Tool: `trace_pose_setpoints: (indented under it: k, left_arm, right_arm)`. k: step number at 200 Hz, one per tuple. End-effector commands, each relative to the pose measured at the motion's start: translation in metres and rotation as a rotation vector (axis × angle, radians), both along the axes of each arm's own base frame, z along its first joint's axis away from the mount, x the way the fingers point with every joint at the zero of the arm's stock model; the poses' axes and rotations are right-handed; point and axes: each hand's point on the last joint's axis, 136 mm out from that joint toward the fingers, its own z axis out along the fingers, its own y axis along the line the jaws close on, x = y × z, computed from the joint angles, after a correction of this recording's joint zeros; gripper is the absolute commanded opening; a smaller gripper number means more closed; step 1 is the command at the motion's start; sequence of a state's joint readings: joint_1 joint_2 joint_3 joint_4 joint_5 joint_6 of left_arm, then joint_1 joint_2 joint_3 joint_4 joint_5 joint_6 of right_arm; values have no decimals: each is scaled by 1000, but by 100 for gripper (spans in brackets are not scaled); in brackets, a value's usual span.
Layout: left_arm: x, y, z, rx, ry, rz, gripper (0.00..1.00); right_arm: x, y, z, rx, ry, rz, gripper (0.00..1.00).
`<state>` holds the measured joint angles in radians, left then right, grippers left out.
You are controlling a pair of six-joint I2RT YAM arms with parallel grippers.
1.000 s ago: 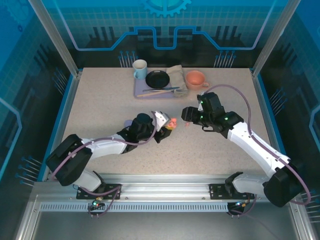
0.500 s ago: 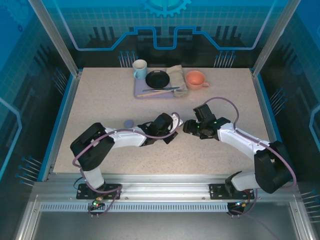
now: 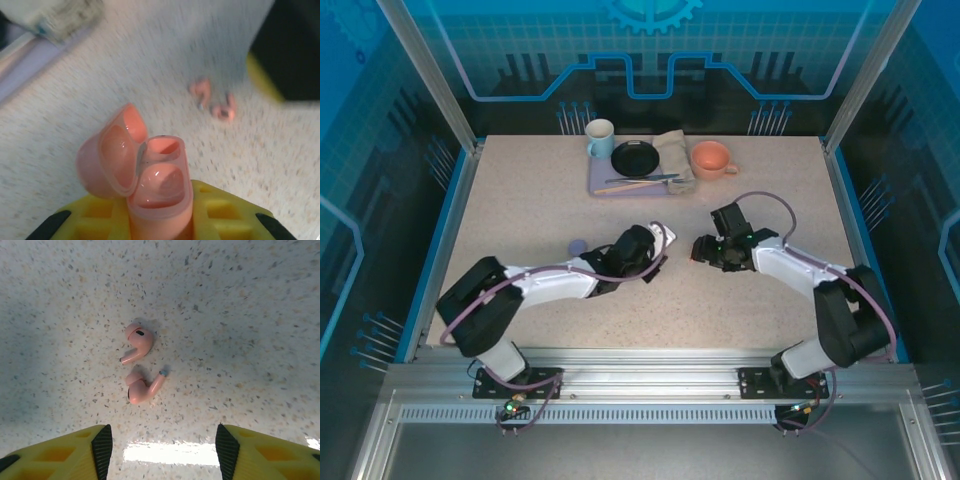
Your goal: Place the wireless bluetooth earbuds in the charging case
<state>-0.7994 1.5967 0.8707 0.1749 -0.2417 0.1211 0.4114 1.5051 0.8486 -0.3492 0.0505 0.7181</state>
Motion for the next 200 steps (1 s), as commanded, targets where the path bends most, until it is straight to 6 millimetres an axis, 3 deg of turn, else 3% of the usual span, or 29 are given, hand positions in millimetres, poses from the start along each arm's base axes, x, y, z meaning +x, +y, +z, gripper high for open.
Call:
trace_pose_setpoints:
  k: [1, 29, 74, 144, 200]
  left_arm:
    - [19, 10, 63, -193, -122, 79, 0]
    - [25, 22, 94, -281, -163, 109, 0]
    - [29, 39, 105, -307, -186, 144, 0]
    - [31, 52, 105, -337, -190, 166, 0]
    - [33, 54, 107, -348, -204, 173, 0]
  right_arm:
    - [21, 9, 1, -6, -20, 56, 61]
    - [41, 17, -14, -25, -3, 77, 61]
    - [54, 31, -31, -25, 47, 111, 58]
    - [10, 55, -34, 16, 107, 152, 57]
    - [-26, 85, -11, 90, 135, 172, 56]
